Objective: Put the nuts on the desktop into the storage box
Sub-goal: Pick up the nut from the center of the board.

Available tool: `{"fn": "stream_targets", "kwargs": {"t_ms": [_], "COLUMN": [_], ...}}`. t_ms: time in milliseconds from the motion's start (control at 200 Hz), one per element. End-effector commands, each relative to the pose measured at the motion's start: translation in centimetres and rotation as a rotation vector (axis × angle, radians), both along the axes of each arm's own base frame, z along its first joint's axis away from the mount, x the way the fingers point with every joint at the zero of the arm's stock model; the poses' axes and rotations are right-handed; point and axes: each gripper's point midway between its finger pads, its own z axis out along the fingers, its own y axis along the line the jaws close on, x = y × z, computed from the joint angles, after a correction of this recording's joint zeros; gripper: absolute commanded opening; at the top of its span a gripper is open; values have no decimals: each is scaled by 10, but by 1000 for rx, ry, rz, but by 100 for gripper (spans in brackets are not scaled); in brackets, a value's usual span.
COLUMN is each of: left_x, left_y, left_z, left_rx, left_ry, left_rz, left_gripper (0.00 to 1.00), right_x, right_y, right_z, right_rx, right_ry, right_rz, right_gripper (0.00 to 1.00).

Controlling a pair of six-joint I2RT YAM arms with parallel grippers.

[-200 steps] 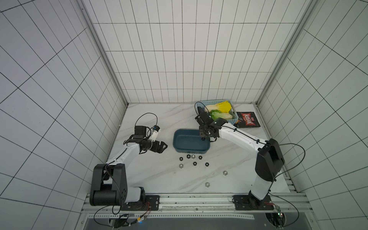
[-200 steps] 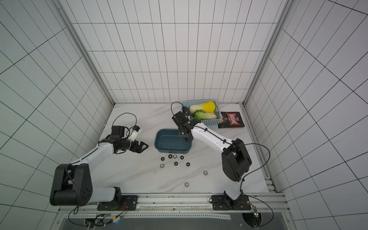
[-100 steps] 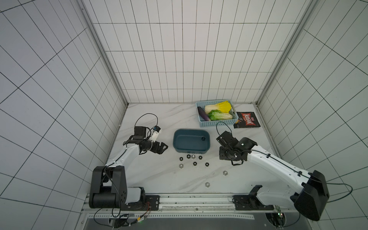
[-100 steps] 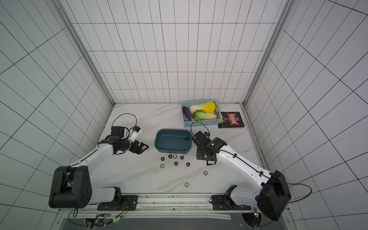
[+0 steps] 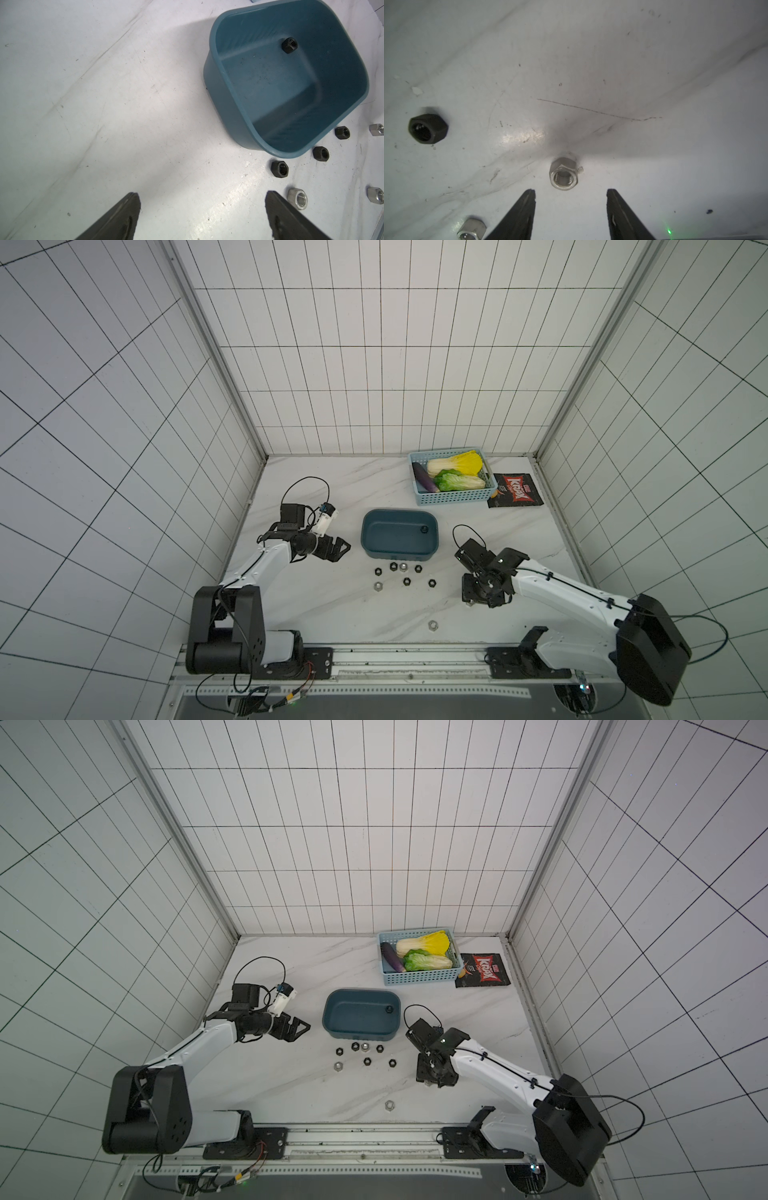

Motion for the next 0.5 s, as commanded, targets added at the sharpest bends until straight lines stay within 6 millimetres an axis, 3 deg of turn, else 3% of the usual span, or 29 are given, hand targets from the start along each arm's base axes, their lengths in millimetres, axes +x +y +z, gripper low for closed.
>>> {"fn": "stream_targets", "kwargs": {"t_ms": [0, 275, 495], "left_x": [-2, -2, -2], "left_y": [0, 0, 0], "left_z": [-4, -5, -3], "left_rx": [5, 7, 7], "left_ry": [-1, 1, -3], "left_rz": [-8, -6, -7], "left_gripper": [97, 97, 97], "right_x": [-5, 1, 0], "right_y": [5, 3, 0], "right_z": [-18, -36, -39], "right_rx": [14, -18, -33], "right_ry": [35, 37, 45], "right_rz": [1, -11, -16], "right_gripper": [58, 54, 40]}}
